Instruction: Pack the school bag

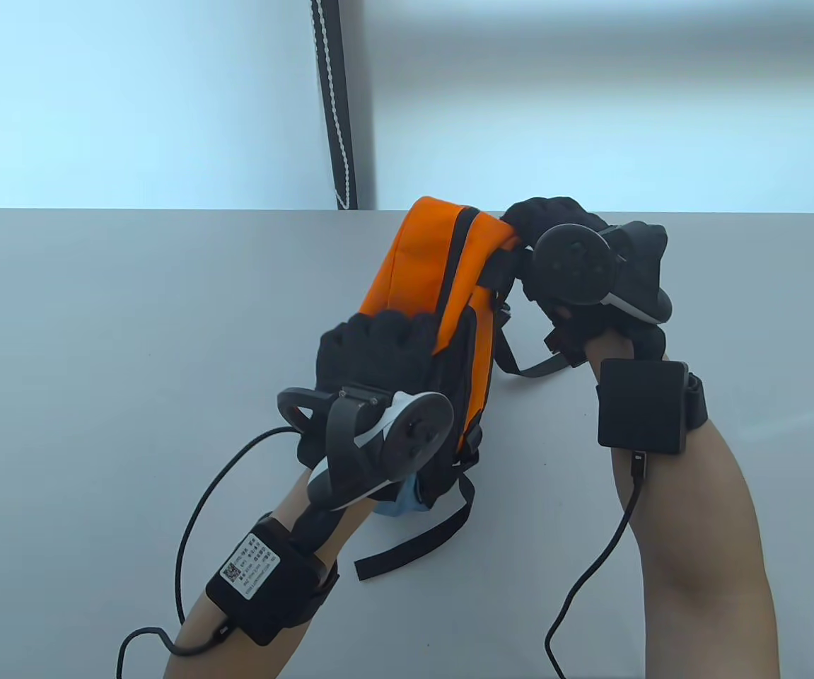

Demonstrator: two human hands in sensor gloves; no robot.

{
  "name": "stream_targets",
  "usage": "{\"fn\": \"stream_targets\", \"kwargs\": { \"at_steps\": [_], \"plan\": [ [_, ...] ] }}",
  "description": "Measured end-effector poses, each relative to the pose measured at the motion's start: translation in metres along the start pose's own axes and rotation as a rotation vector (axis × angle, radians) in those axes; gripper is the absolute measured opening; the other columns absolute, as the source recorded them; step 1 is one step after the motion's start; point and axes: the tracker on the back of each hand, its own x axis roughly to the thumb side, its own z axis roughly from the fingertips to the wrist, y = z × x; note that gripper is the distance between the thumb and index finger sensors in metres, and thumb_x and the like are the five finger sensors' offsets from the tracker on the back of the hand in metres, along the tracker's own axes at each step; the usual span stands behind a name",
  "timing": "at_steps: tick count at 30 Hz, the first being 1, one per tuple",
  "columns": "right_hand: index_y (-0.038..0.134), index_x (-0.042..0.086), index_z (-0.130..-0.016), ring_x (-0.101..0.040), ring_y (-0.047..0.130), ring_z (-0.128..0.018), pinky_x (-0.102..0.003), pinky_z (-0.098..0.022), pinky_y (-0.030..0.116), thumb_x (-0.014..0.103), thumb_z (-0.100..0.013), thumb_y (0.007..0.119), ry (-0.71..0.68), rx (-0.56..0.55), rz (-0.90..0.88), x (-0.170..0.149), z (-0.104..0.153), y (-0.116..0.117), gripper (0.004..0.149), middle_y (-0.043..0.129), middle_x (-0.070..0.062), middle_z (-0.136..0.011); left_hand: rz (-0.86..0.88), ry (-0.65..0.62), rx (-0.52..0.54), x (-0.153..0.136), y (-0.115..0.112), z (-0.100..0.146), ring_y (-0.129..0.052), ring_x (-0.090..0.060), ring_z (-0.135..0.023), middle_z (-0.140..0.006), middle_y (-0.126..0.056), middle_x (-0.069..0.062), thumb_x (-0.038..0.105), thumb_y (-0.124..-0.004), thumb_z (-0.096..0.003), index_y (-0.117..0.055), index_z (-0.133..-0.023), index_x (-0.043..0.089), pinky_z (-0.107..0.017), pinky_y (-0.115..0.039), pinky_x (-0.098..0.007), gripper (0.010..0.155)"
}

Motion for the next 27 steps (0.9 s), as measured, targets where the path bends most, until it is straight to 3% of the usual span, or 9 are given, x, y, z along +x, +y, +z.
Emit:
{"fn": "stream_targets", "kwargs": {
  "at_steps": [4,9,14,16,20,23,24,25,27],
  "plan": [
    [0.088,0.009,-0.072,-0.040,0.103,-0.078,-0.069,-0.051,0.094,0.028,-0.036,0.100,0.047,-0.104,0.005,-0.010,0.009,-0.022,0.042,0.102,-0.011,-0.080,0.103,0.085,-0.024,-0.041,-0.004,-0.044,-0.096,-0.034,-0.071,-0.078,-0.100,-0.008,0.028,-0.098,-0.0394,-0.099,-0.079,0.025,-0.062,-0.073,-0.073,0.039],
    [0.089,0.005,-0.066,-0.037,0.106,-0.065,-0.057,-0.041,0.103,0.026,-0.036,0.102,-0.026,-0.222,0.070,0.005,0.031,-0.038,0.040,0.103,-0.011,-0.071,0.052,0.103,0.068,-0.063,-0.022,-0.062,-0.098,-0.030,-0.066,-0.077,-0.102,-0.001,0.027,-0.098,-0.0350,-0.100,-0.073,0.033,-0.061,-0.077,-0.068,0.039],
    [0.089,0.004,-0.066,-0.038,0.107,-0.064,-0.058,-0.042,0.100,0.029,-0.037,0.104,0.006,-0.053,0.055,0.002,0.056,-0.017,0.041,0.104,-0.012,-0.070,0.032,0.017,0.034,-0.064,-0.053,-0.052,-0.099,-0.030,-0.068,-0.078,-0.102,-0.002,0.029,-0.097,-0.0368,-0.099,-0.076,0.032,-0.060,-0.079,-0.066,0.039],
    [0.088,0.005,-0.070,-0.040,0.106,-0.066,-0.059,-0.043,0.098,0.031,-0.038,0.104,0.024,-0.069,-0.013,-0.005,0.063,-0.016,0.044,0.103,-0.014,-0.072,0.062,-0.005,0.055,-0.060,-0.055,-0.048,-0.098,-0.032,-0.069,-0.079,-0.101,-0.006,0.026,-0.096,-0.0384,-0.099,-0.078,0.028,-0.060,-0.078,-0.068,0.040],
    [0.088,0.010,-0.079,-0.043,0.104,-0.075,-0.060,-0.046,0.096,0.032,-0.039,0.103,0.052,0.062,-0.004,-0.005,0.062,-0.024,0.048,0.101,-0.018,-0.084,0.028,-0.068,0.032,-0.055,-0.045,-0.043,-0.099,-0.031,-0.069,-0.077,-0.102,-0.006,0.025,-0.095,-0.0374,-0.100,-0.077,0.026,-0.061,-0.078,-0.068,0.040],
    [0.072,0.005,-0.102,-0.046,0.103,-0.081,-0.051,-0.045,0.101,0.027,-0.041,0.102,0.044,0.250,0.085,0.003,0.056,-0.014,0.072,0.085,-0.030,-0.104,0.042,-0.075,0.038,-0.055,-0.038,-0.034,-0.100,-0.032,-0.066,-0.075,-0.105,-0.009,0.025,-0.095,-0.0371,-0.101,-0.077,0.023,-0.060,-0.079,-0.068,0.040],
    [0.072,0.007,-0.102,-0.040,0.108,-0.078,-0.046,-0.043,0.104,0.026,-0.040,0.103,0.029,0.219,0.084,0.004,0.056,-0.010,0.072,0.086,-0.029,-0.103,0.030,-0.075,0.046,-0.056,-0.038,-0.032,-0.100,-0.032,-0.065,-0.075,-0.105,-0.009,0.025,-0.095,-0.0371,-0.101,-0.077,0.023,-0.059,-0.079,-0.068,0.040],
    [0.082,0.007,-0.094,-0.037,0.114,-0.069,-0.042,-0.037,0.107,0.024,-0.036,0.105,0.001,0.038,0.059,0.004,0.057,-0.003,0.065,0.097,-0.026,-0.093,0.022,-0.068,0.056,-0.058,-0.036,-0.029,-0.101,-0.032,-0.065,-0.075,-0.105,-0.009,0.026,-0.095,-0.0371,-0.101,-0.077,0.023,-0.059,-0.080,-0.068,0.040],
    [0.087,0.009,-0.089,-0.035,0.116,-0.066,-0.039,-0.035,0.108,0.025,-0.036,0.105,0.013,0.040,0.053,0.006,0.055,0.002,0.058,0.101,-0.022,-0.089,0.047,-0.056,0.063,-0.063,-0.036,-0.024,-0.101,-0.032,-0.065,-0.075,-0.105,-0.010,0.026,-0.096,-0.0379,-0.101,-0.078,0.022,-0.059,-0.080,-0.068,0.041]
  ]
}}
